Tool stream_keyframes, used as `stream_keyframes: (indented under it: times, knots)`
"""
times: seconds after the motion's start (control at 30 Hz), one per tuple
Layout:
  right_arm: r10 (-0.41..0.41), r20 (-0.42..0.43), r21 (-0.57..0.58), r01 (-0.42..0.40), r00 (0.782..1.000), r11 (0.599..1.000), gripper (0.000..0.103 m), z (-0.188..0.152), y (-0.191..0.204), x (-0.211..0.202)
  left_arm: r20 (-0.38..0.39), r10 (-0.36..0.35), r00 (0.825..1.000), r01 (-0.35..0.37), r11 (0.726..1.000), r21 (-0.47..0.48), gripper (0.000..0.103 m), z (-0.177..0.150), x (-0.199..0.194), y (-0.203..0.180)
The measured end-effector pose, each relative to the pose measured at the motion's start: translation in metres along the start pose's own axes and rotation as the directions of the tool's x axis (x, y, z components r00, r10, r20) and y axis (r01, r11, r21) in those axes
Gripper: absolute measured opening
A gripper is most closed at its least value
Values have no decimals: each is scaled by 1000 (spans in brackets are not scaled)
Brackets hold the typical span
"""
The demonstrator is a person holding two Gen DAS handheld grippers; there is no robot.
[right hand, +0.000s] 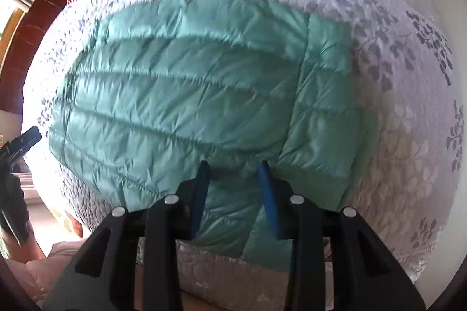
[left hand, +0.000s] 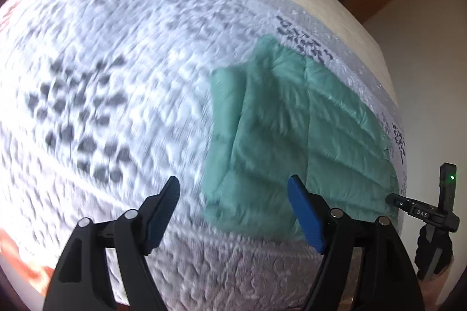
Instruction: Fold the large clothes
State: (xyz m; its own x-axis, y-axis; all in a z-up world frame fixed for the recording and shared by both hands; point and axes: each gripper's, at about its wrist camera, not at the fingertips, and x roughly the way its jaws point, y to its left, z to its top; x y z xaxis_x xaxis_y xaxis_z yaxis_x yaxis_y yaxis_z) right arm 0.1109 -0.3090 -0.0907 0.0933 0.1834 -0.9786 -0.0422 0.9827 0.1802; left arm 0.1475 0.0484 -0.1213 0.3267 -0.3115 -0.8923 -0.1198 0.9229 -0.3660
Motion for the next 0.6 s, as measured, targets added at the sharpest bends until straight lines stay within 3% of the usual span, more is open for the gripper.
stream_keyframes:
  times: [0.33,0.43,0.6]
  knots:
    - [-53,-18,-26,52,998,998,34,5,12,14,-58,-45,997,41,997,-65,78,-33,33,4]
    - [-52,-27,-25,51,998,998,34,5,10,23,-49,-115,992,108,986,-128,79,-38,38,9]
    - [-46,-37,-20,45,998,999,34,7,8,33,-46,-232,972,212,942,-261,79,-41,54,18]
